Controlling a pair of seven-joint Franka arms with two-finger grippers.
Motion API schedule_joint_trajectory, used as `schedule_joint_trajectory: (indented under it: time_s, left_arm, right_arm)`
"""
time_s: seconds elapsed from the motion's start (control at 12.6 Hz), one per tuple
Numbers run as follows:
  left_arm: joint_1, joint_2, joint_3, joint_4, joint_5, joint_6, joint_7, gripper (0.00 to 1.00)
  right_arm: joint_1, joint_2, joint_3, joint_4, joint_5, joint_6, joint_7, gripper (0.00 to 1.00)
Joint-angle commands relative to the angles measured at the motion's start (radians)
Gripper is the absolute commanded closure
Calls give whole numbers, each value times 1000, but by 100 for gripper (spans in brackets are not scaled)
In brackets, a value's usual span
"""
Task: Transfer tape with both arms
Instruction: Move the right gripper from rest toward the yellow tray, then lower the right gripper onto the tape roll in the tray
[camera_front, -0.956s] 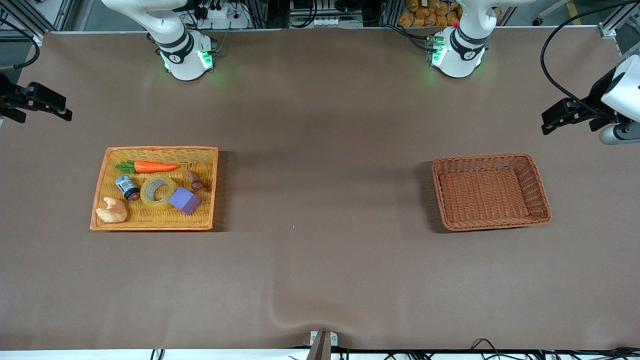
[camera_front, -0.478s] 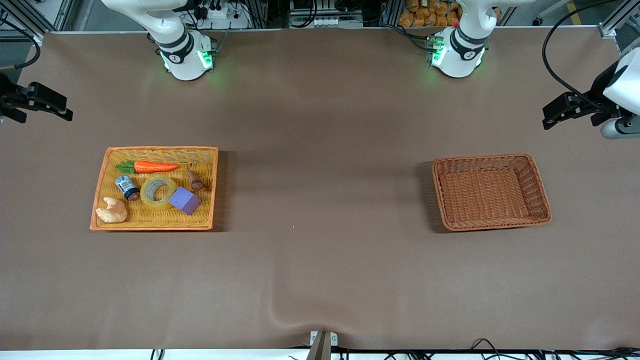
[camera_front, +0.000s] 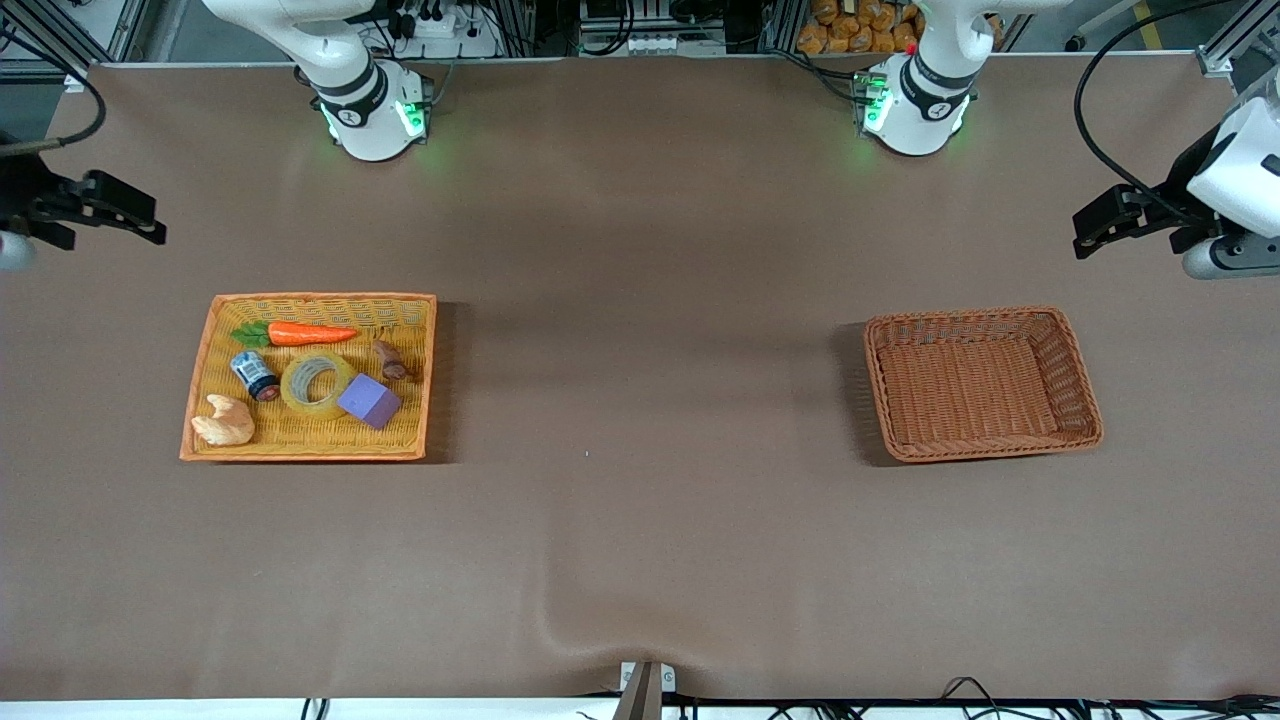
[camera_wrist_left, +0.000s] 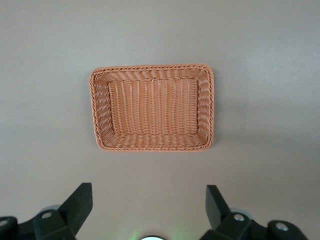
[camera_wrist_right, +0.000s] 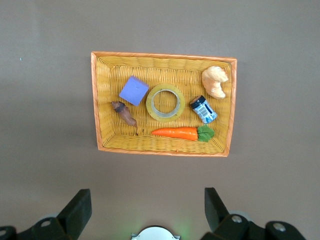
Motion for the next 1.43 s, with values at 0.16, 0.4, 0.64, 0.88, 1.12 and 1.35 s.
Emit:
schedule_joint_trajectory:
  time_s: [0.16,0.4,0.64,0.88,1.12,1.35]
  left_arm:
    - [10,6,2,17,-18,-16,0,0]
    - [10,5,7,17,-7,-16,19,0]
    - [10,5,8,26,-9,-16,16,0]
    - [12,5,8,26,-6,-16,17,0]
    - [12,5,8,26,-4,-16,17,0]
    - [15,5,8,26,-4,-16,17,0]
  right_arm:
    - [24,-1,0,-184,41,179,-27,0]
    - [21,7,-2,-352,62,395,-145,0]
    - [21,123,0,-393,64,504,-251,0]
    - [20,159,0,-507,64,610,-488,0]
    - [12,208,-2,-630,64,797,-718,0]
    - [-16,275,-2,-643,64,833,-813,0]
